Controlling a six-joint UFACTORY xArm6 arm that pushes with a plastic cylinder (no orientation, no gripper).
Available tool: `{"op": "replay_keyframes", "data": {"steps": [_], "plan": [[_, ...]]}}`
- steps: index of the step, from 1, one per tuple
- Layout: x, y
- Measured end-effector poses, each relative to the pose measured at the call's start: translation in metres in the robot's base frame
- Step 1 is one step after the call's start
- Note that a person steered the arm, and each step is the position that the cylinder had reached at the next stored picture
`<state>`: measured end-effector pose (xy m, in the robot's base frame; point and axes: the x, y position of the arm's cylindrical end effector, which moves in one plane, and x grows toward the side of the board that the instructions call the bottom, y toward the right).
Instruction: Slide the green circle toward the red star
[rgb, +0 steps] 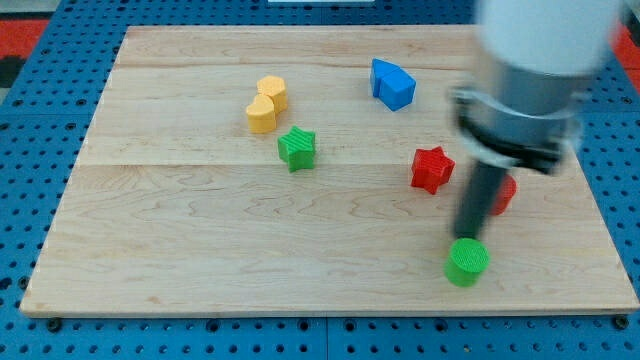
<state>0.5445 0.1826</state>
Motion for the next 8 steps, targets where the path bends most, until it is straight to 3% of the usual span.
{"op": "replay_keyframes", "data": {"steps": [1,3,4,6,8], "plan": [[0.009,0.033],[0.028,-0.029],[0.029,-0.034],[0.072,-0.038],[0.012,-0.119]]}}
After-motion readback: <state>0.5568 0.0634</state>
